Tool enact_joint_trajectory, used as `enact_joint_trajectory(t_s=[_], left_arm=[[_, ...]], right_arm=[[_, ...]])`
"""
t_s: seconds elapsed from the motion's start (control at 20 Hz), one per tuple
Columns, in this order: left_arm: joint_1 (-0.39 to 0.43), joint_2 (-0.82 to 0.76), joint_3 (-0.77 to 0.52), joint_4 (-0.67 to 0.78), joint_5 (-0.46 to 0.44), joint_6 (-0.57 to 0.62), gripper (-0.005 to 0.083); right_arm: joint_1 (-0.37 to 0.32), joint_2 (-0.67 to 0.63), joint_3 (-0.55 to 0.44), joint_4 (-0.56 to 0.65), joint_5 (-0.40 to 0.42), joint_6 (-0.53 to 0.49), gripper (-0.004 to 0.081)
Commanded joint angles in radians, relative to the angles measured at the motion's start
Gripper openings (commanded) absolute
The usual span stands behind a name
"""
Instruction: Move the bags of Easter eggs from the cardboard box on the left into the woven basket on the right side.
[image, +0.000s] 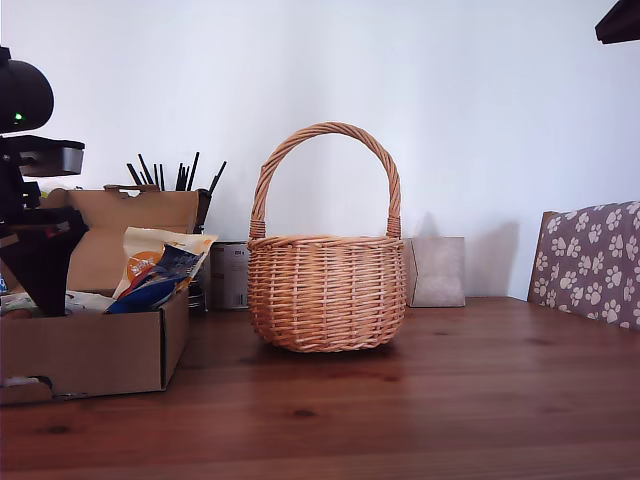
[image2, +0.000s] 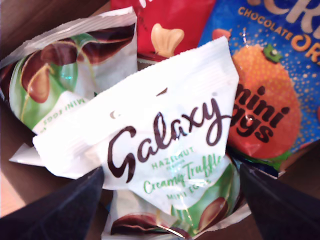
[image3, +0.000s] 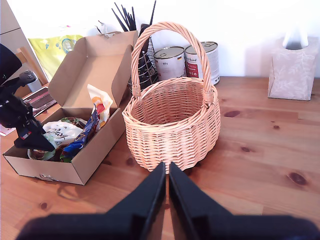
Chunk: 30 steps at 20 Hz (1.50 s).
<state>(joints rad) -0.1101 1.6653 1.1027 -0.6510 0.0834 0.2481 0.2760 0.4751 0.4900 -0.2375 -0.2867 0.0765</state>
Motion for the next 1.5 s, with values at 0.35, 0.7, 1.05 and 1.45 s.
enact_joint_trajectory(t_s=[0.35,0.7,1.05,1.45], left_arm=[[-0.008,0.074,0.003,0.038,-0.006,-0.006,0.0233],[-0.008,0.070,0.093,-0.069,-0.005,-0.006,0.0142],[-0.011,-0.007,0.300,-0.217,0.107,-0.006,0.0142],[-0.127,-0.040,0.385,-0.048,0.610,-0.071,0.0146]], right_arm=[[0.005,0.000,-0.003,0.009,-0.003,-0.005,-0.0012],[0.005,0.000,-0.003,0.009,-0.003,-0.005,-0.0012],[0.005,0.000,-0.003,0.009,-0.003,-0.005,-0.0012],[0.005,0.000,-0.003,0.009,-0.003,-0.006,-0.0012]])
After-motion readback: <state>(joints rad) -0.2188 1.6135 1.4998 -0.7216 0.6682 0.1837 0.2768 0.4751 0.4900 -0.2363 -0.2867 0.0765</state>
